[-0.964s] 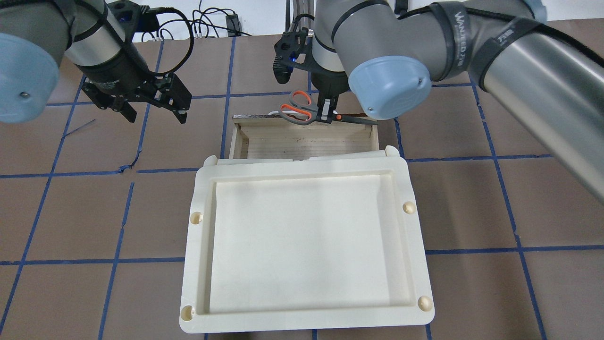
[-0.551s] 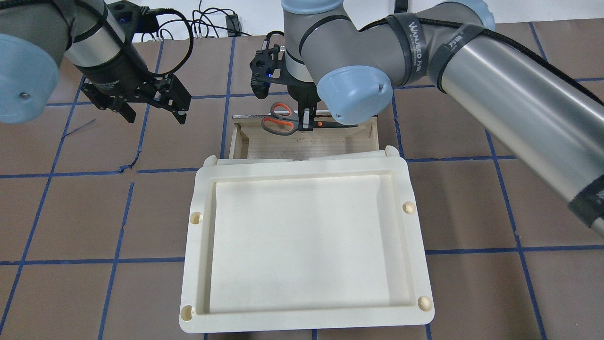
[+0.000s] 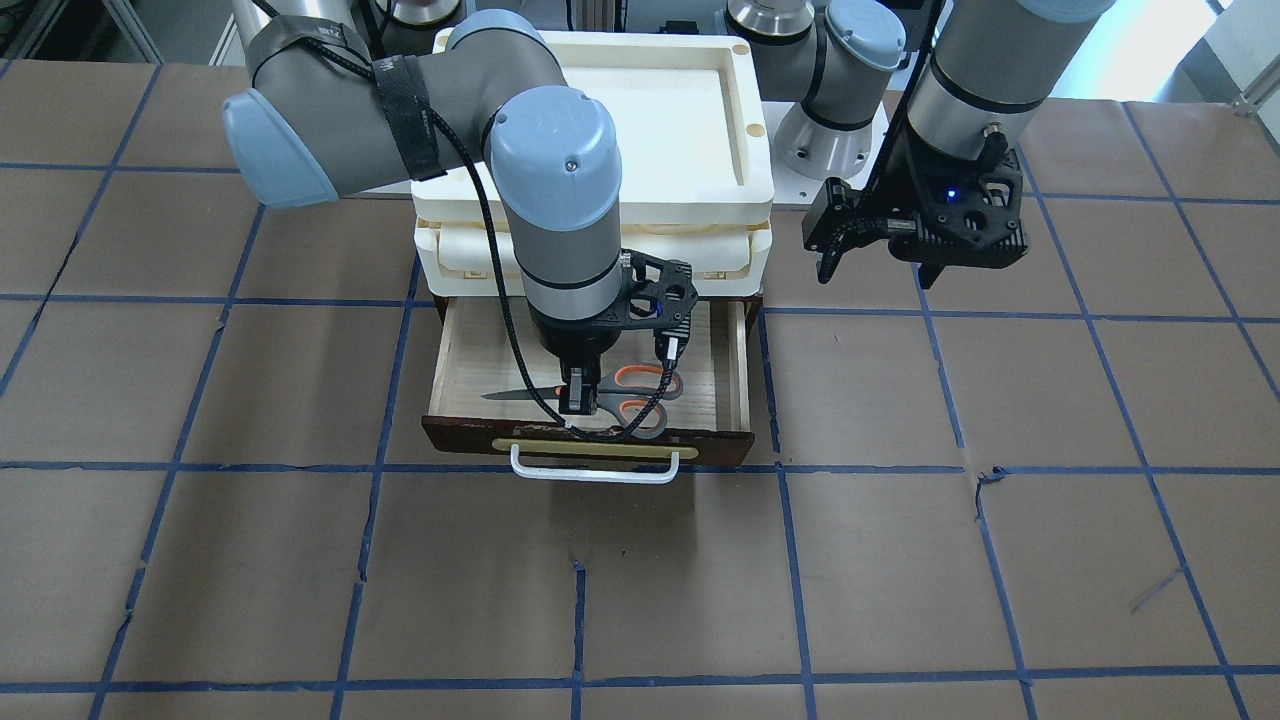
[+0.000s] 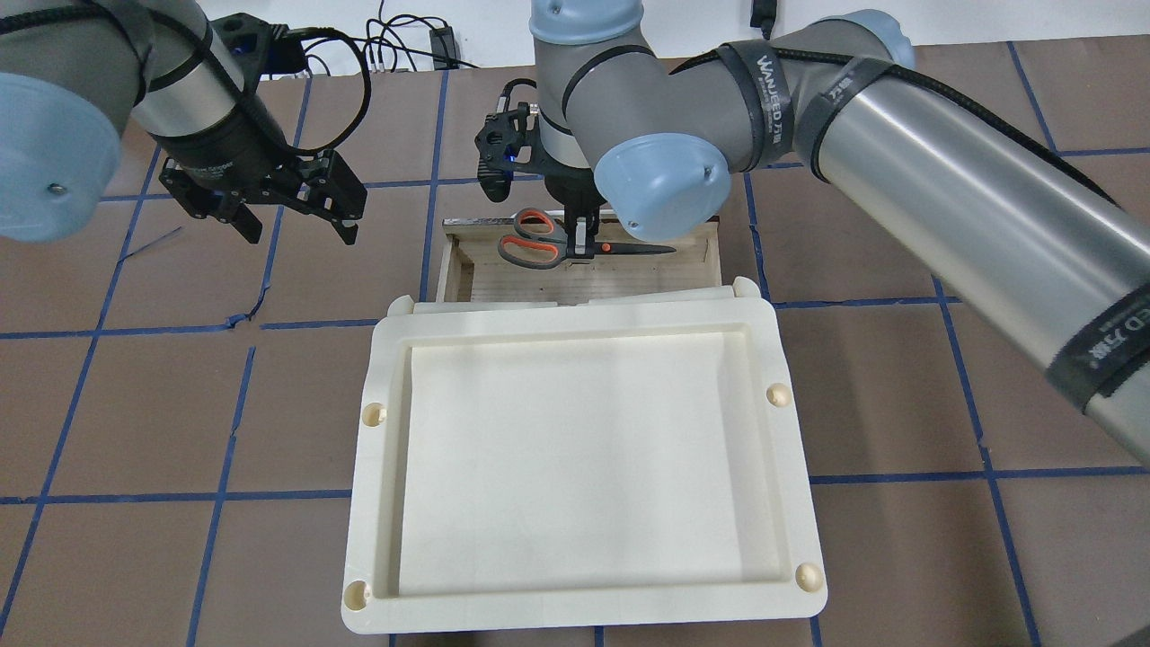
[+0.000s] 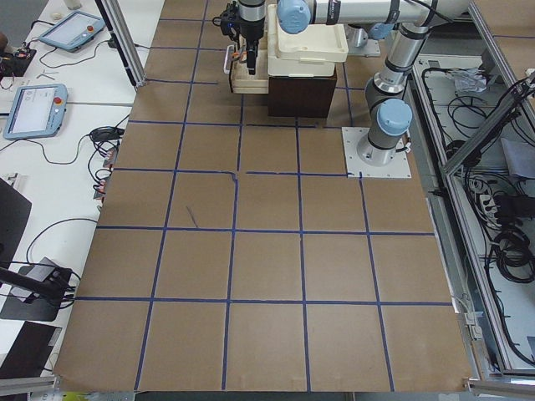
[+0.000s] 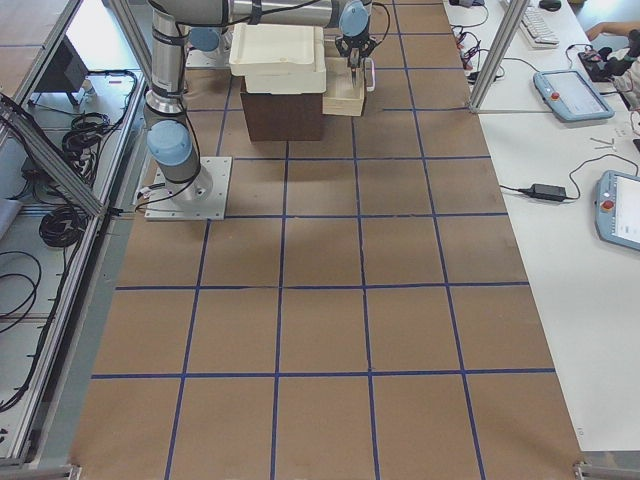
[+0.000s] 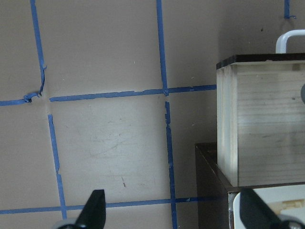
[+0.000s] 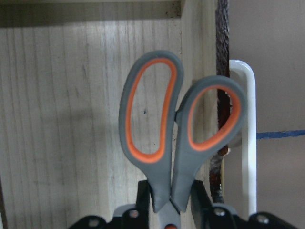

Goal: Put scissors in drawer and close it
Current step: 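Lower the scissors into the drawer and open the right gripper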

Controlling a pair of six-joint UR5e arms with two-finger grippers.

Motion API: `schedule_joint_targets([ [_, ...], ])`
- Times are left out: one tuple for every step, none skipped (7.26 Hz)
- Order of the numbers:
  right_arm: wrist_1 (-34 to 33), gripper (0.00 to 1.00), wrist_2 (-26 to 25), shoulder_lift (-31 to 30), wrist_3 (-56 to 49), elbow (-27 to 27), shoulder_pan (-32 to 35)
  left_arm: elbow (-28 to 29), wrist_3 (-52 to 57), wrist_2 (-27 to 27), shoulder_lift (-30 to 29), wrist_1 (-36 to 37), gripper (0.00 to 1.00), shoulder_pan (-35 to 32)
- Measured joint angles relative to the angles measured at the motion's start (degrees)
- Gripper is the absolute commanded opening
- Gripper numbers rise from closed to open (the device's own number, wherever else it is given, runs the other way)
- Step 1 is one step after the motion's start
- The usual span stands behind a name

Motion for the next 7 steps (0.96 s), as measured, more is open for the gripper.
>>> schedule_joint_targets([
  [-0.01,0.08,0.04,0.15,0.16,0.12,0.06,-0.02,0.05,-0.01,0.00,0.02,1.00,0.03],
  [-0.01,0.07,0.12,0.38,0.32,0.16,0.26,-0.04,0.07,-0.05,0.00,0.05,1.00,0.03],
  [0.11,0.07,0.14,0.47,0.46,0.18,0.65,-0.03,0.10,-0.07,0.00,0.08,1.00,0.04],
  [0.56,0.07,-0.02,0.28,0.49,0.19,1.00,-0.02,0.12,-0.07,0.00,0.09,1.00,0.04],
  [1.19,0.07,-0.23,-0.15,0.50,0.22,1.18,-0.02,0.14,-0.07,0.00,0.08,1.00,0.04],
  [1.95,0.08,-0.35,-0.68,0.50,0.25,1.29,-0.02,0.18,-0.06,0.03,0.10,1.00,0.04],
  [2.66,0.08,-0.39,-1.11,0.52,0.46,1.36,-0.01,0.20,-0.02,0.06,0.11,1.00,0.04],
])
